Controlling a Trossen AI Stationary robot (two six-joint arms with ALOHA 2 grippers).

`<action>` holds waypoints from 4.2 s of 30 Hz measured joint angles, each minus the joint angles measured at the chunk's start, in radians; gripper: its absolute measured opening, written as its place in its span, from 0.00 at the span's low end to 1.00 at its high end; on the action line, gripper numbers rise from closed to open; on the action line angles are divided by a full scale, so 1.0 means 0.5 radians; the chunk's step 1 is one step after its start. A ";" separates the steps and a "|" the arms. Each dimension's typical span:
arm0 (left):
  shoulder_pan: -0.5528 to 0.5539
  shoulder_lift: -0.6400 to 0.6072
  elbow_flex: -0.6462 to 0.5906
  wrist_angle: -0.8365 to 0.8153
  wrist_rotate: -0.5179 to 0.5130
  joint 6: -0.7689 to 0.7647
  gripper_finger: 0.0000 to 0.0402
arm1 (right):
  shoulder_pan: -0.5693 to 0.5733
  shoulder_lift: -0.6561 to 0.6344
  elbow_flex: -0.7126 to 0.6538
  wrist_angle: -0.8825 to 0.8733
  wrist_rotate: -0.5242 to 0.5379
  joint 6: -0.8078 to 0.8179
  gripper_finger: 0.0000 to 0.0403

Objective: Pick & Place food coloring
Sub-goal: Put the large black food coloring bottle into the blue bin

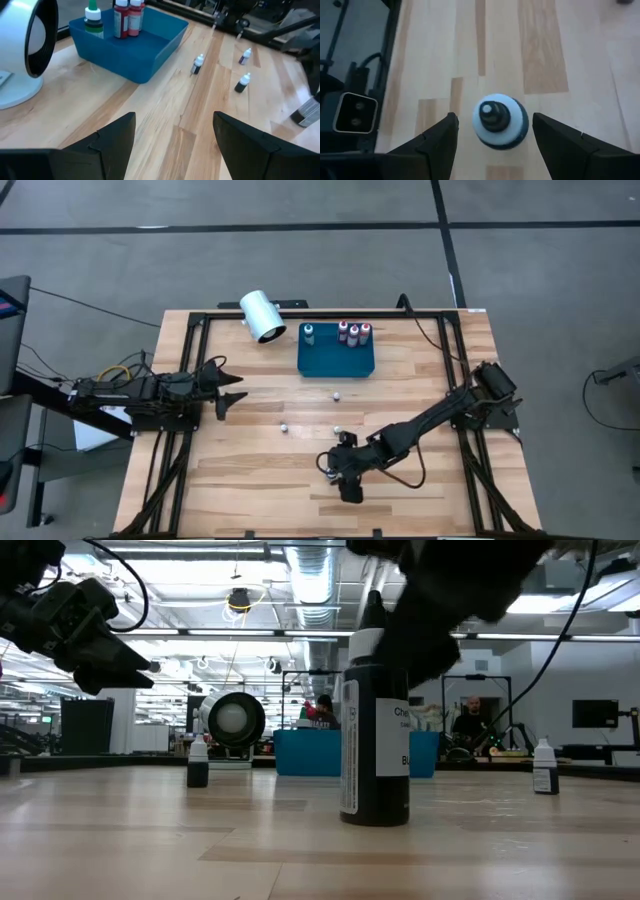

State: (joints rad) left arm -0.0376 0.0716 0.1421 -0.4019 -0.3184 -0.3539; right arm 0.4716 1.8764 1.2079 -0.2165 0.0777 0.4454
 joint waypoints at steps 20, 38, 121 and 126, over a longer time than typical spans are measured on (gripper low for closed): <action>0.000 0.000 0.001 -0.006 -0.002 0.003 0.64 | -0.075 0.006 -0.002 0.068 -0.001 -0.001 0.50; 0.000 0.000 0.001 -0.008 -0.004 0.020 0.64 | -0.121 0.002 0.076 -0.073 -0.054 -0.042 0.28; 0.000 0.000 0.000 0.006 -0.020 -0.008 0.64 | -1.718 -0.019 0.278 0.105 0.270 -0.960 0.28; 0.000 0.000 0.000 0.001 -0.020 0.000 0.64 | -1.738 0.071 0.278 0.209 0.264 -0.948 0.29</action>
State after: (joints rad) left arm -0.0376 0.0715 0.1421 -0.4015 -0.3283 -0.3538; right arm -0.3975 1.9118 1.3468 -0.1119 0.2097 -0.0287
